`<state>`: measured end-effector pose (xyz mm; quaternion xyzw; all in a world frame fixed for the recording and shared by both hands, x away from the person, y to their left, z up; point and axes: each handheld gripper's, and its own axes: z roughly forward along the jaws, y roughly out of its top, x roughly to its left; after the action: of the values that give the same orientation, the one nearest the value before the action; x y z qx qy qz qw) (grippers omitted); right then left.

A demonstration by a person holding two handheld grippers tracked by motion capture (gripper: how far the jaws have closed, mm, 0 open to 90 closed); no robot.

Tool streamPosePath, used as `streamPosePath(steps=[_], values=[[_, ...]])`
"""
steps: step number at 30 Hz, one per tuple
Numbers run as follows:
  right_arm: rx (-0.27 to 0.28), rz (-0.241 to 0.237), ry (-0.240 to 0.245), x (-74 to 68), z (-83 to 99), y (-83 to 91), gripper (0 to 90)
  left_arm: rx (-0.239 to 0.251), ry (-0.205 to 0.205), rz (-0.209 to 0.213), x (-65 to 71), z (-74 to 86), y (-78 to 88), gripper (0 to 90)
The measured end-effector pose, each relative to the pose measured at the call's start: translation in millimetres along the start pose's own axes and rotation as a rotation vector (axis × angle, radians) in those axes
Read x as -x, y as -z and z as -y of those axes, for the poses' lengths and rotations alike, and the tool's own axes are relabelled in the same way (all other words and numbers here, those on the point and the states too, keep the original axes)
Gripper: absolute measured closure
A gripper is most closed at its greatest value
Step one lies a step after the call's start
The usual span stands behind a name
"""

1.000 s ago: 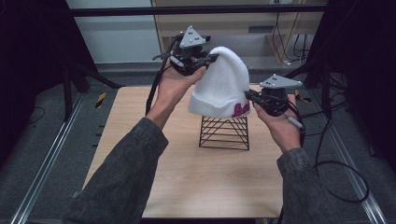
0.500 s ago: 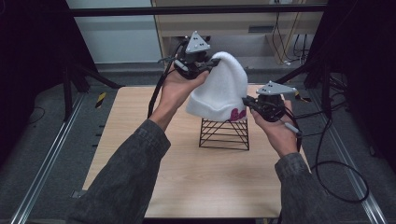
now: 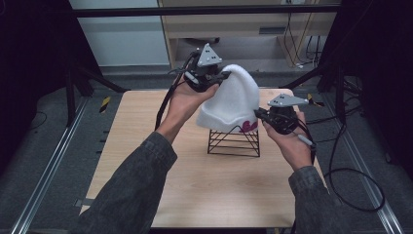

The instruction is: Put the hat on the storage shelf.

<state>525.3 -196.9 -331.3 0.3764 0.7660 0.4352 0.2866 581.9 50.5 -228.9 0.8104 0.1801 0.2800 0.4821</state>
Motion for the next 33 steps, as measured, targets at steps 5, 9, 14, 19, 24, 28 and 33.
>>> streamPosePath(steps=[5, 9, 14, 19, 24, 28, 33], values=[[-0.018, -0.001, -0.003, 2.2, 7.5, -2.0, 86.1, -0.009, 0.010, 0.022, 2.6, 7.9, -3.7, 80.0], [-0.030, 0.001, -0.001, 3.2, 10.8, -2.1, 86.3, -0.013, 0.011, 0.031, 4.5, 10.5, -6.2, 80.1], [-0.044, 0.004, -0.010, 4.1, 17.1, -2.4, 86.4, -0.020, 0.012, 0.041, 8.9, 14.1, -10.0, 80.0], [-0.053, 0.009, -0.023, 7.6, 23.9, -0.8, 86.6, -0.024, 0.015, 0.055, 12.1, 16.4, -13.4, 80.0], [-0.056, 0.011, -0.022, 9.2, 27.6, 0.8, 86.7, -0.026, 0.008, 0.065, 16.0, 17.3, -15.3, 80.0], [-0.063, 0.014, -0.021, 10.1, 31.3, 1.3, 86.7, -0.034, 0.003, 0.074, 18.3, 20.3, -17.3, 79.9], [-0.083, 0.012, -0.016, 8.8, 38.2, -1.2, 86.7, -0.049, 0.003, 0.085, 20.2, 26.2, -21.7, 79.9]])
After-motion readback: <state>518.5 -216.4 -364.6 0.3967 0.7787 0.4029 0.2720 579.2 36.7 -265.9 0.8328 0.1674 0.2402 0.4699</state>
